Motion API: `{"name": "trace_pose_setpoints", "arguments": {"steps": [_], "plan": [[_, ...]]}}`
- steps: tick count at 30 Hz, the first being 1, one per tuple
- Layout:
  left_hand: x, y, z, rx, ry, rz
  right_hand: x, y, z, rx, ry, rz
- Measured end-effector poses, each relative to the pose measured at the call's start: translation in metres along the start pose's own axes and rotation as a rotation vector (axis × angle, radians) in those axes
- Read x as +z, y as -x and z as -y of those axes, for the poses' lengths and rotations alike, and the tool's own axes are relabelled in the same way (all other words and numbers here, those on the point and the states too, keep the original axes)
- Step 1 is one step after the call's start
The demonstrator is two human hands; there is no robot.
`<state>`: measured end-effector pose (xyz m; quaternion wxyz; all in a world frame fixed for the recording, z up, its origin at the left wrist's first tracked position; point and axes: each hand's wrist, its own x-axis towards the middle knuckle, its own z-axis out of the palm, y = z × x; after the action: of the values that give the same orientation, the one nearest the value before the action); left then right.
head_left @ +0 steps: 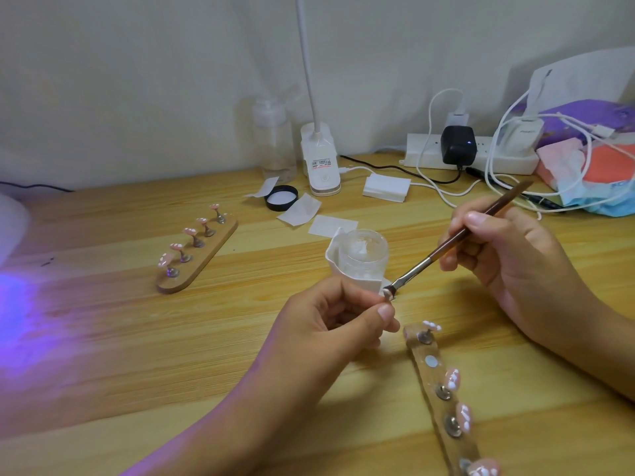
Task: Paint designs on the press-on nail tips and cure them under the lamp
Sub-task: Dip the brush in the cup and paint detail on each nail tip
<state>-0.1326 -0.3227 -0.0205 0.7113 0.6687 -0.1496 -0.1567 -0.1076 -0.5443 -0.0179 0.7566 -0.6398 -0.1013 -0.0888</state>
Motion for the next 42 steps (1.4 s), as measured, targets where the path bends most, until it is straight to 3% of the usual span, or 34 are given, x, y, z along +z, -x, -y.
{"name": "trace_pose_setpoints", "arguments": {"steps": [7,11,16,33,42], "plan": [[-0.001,0.000,0.000,0.021,0.010,0.000,-0.005,0.000,0.000,-0.083,0.006,-0.018],[-0.001,0.000,0.000,0.036,0.011,0.008,-0.004,-0.004,0.003,0.046,-0.177,0.013],[-0.001,0.000,-0.001,0.035,0.006,0.013,0.000,-0.003,0.006,0.120,-0.233,0.024],[-0.001,-0.001,0.000,0.030,-0.016,0.027,0.003,0.003,0.003,0.076,-0.112,0.109],[-0.001,-0.001,0.003,0.022,-0.050,0.005,0.004,0.001,0.003,0.052,-0.058,-0.060]]}}
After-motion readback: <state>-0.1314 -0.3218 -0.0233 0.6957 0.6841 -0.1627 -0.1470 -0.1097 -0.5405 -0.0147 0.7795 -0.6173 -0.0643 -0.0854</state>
